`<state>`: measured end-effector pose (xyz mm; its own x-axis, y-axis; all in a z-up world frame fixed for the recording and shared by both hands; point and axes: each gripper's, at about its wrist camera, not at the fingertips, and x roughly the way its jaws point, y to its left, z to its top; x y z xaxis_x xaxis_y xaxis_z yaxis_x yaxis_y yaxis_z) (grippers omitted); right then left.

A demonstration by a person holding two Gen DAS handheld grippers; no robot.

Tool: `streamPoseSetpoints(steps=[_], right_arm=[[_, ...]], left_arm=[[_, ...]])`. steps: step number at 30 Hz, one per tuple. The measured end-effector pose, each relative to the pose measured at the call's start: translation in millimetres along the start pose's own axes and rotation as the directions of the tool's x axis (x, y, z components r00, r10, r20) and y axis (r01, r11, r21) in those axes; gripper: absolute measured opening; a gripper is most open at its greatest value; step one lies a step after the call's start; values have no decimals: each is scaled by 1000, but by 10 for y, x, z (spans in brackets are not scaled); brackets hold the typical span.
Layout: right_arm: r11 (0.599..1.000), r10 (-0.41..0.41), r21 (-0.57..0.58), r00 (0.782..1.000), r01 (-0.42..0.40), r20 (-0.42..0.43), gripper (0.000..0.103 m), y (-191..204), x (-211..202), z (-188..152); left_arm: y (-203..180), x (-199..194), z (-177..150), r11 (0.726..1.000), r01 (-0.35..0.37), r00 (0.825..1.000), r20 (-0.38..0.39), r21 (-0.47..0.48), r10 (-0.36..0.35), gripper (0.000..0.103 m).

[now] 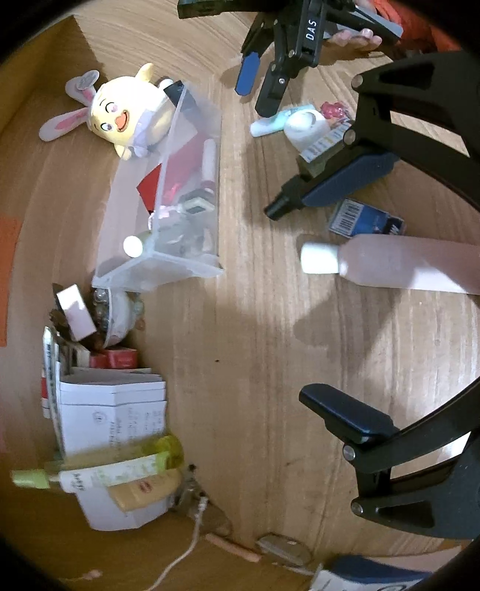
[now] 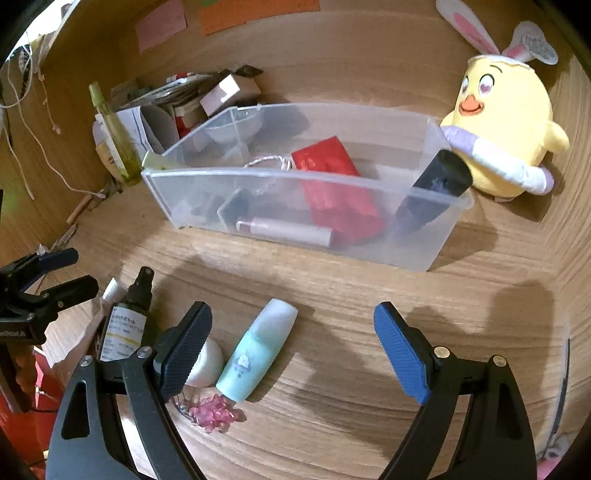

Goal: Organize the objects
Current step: 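Grasp the pink bottle with the left tool while the right tool grasps the mint-green bottle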

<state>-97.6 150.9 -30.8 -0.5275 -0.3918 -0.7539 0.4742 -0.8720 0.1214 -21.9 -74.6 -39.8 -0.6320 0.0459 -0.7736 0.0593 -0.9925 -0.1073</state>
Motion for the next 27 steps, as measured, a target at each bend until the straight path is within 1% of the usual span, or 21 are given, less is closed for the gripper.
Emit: streamPoseSetpoints(steps=[3,5,6,7,9,10,12,14,17,18,19,21,22,24,25,27], right_arm=[[1000,-11,8,1000,11,0,88,11,25,-35],[1000,-18,9,1000,18,-9,88,24,51,-59],[1000,-16,11,1000,16,-13,87,21,63,-62],[1000,-12,15,1000,12,-21,86,20,80,-67],[1000,-9,22,1000,10,-27,86,15,100,-78],[1000,-11,23,1000,11,-26,86,16,102,-77],[1000,-15,18,999,15,-29,79,21,105,-75],[1000,-12,10,999,12,-37,74,34,118,-80],[1000,1,-11,998,-2,-63,60,74,164,-95],[1000,8,-15,998,-9,-63,58,83,167,-100],[1000,9,-17,998,-10,-63,57,89,163,-102],[1000,9,-24,998,-10,-66,48,98,162,-99],[1000,7,-28,998,-9,-66,47,98,163,-101],[999,-1,-43,998,-2,-64,38,100,163,-109],[999,4,-48,998,-7,-63,36,99,162,-111],[998,2,-56,998,-5,-61,26,86,159,-116]], left_arm=[[-1,40,-39,1000,10,1000,-11,0,-10,97],[-20,67,-56,1000,20,1000,-22,9,-20,89],[-31,85,-60,1000,23,999,-29,13,-23,82],[-39,107,-60,999,28,999,-38,18,-27,78],[-59,158,-67,999,33,998,-49,21,-32,76],[-60,177,-74,999,37,998,-54,21,-36,72],[-69,220,-85,999,43,997,-65,24,-42,66],[-93,224,-91,999,32,998,-60,43,-29,66],[-86,230,-89,998,35,998,-54,45,-32,62],[-80,227,-89,998,39,998,-51,44,-37,56],[-74,223,-89,998,45,998,-49,42,-42,48],[-59,218,-86,998,59,997,-48,35,-57,38],[-53,219,-84,998,55,997,-47,33,-53,36],[-51,220,-86,998,51,998,-39,38,-50,32],[-52,224,-85,998,47,998,-37,40,-46,28],[-44,230,-80,999,37,999,-34,39,-36,23]])
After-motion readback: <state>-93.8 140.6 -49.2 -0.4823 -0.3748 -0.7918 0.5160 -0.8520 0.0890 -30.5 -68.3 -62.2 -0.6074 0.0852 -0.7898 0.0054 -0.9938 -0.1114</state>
